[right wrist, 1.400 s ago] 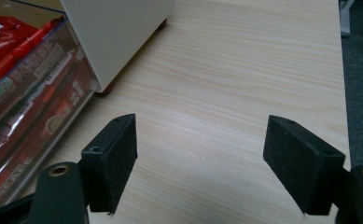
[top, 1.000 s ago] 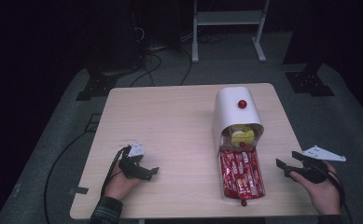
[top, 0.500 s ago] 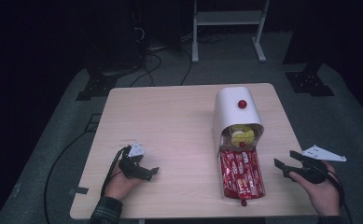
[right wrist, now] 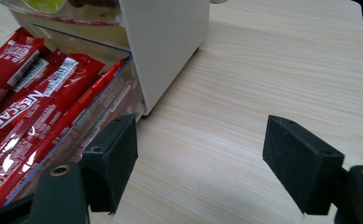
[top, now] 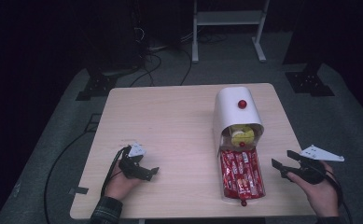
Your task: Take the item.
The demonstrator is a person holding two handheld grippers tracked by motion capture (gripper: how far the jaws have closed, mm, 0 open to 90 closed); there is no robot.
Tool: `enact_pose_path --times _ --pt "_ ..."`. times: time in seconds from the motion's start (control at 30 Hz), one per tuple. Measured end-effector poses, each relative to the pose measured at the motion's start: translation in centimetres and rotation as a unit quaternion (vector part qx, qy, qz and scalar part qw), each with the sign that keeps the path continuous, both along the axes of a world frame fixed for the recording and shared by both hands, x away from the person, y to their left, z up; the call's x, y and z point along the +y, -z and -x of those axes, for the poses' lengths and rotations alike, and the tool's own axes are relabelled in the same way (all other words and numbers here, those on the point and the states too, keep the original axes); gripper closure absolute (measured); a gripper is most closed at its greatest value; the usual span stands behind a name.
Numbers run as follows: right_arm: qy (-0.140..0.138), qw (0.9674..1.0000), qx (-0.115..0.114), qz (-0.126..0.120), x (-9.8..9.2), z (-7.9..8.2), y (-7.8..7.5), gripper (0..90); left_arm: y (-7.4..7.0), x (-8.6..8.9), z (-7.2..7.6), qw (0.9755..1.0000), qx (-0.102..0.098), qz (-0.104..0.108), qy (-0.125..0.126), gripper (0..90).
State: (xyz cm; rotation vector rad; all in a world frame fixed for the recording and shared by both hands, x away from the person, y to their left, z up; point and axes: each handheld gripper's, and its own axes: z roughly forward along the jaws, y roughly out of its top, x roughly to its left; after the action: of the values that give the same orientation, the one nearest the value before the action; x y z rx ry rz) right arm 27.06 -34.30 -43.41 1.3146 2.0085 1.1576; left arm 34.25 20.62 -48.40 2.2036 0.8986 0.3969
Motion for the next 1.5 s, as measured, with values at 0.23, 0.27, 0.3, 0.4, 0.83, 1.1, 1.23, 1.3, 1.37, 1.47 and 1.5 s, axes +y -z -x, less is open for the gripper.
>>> enact_pose_path --times 0.23,0.27,0.3,0.4,0.83,1.1,1.23,1.3,1.37,1.47,1.5 --pt "-0.004 1.0 -0.002 0.0 0.4 0.1 -0.2 25.5 0.0 0.0 0.0 1.0 0.0 -0.001 0.0 0.0" --pt "-0.005 1.0 -0.003 0.001 0.4 0.1 -0.2 25.5 0.0 0.0 0.0 1.0 0.0 -0.001 0.001 0.0" --pt "-0.005 1.0 -0.003 0.001 0.4 0.1 -0.2 25.5 0.0 0.0 0.0 1.0 0.0 -0.001 0.001 0.0" --pt "-0.008 1.0 -0.004 -0.001 0.6 0.2 -0.4 25.5 0.0 0.0 0.0 1.0 0.0 -0.001 0.001 0.0" --pt "-0.023 0.9997 -0.007 -0.009 1.4 0.4 -1.0 25.9 0.0 0.0 0.0 1.0 0.0 -0.001 0.0 0.0" --pt "-0.03 0.9995 -0.007 -0.011 2.0 0.5 -1.2 26.2 0.0 0.0 0.0 1.0 0.0 -0.001 0.0 0.0" --pt "-0.034 0.9993 -0.008 -0.011 2.2 0.6 -1.3 26.9 0.0 0.0 0.0 1.0 0.0 -0.001 0.001 0.0" --pt "-0.036 0.9993 -0.007 -0.011 2.3 0.6 -1.3 27.1 0.0 0.0 0.0 1.0 0.0 -0.001 0.0 0.0" --pt "-0.037 0.9992 -0.008 -0.012 2.4 0.6 -1.4 27.2 0.0 0.0 0.0 1.0 0.0 -0.001 0.0 0.0" --pt "-0.039 0.9991 -0.008 -0.012 2.5 0.7 -1.4 27.2 0.0 0.0 0.0 1.0 0.0 -0.001 0.001 0.0" --pt "-0.04 0.9991 -0.008 -0.012 2.6 0.7 -1.4 27.3 0.0 0.0 0.0 1.0 0.0 -0.001 0.0 0.0"
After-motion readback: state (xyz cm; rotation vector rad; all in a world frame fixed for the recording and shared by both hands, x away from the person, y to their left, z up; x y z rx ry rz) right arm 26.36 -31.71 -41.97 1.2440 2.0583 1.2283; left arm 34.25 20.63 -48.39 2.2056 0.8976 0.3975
